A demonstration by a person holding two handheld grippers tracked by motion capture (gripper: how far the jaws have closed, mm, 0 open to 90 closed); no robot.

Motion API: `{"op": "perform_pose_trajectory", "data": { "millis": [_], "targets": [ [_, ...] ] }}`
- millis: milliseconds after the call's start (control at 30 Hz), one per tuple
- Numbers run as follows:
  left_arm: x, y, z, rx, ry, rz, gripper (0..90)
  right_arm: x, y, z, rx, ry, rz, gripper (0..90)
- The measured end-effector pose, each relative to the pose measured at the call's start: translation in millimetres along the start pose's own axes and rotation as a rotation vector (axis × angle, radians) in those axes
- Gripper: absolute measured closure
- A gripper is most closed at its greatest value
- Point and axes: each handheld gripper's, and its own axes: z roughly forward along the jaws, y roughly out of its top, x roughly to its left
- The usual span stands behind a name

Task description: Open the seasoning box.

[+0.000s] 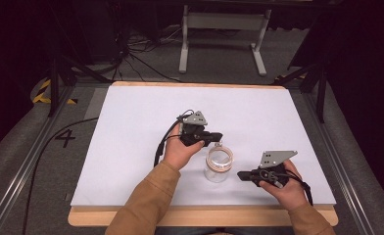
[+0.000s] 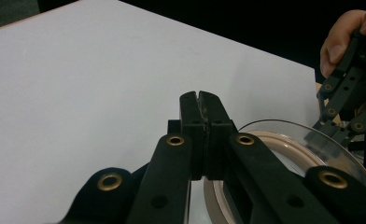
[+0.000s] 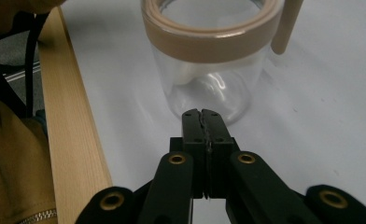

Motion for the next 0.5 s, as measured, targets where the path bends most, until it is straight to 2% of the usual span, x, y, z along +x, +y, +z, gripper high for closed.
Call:
{"op": "perform_pose_trajectory", "data": {
  "millis": [133,300,500],
  "targets": [
    [0.0,0.0,0.1,0.004,0.0,0.011,89.8,4.5,4.2,0.7,-0.035,0.009,0.002,90.0],
    [0.2,-0.2,1.1,-0.004,-0.004,0.005,89.9,7.5,9.7,2.6,-0.08,0.031,0.018,90.0],
    [1.4,-0.6,1.0,-0.005,-0.008,0.003,89.9,11.7,14.4,4.0,-0.102,0.034,0.013,90.0]
  ]
}}
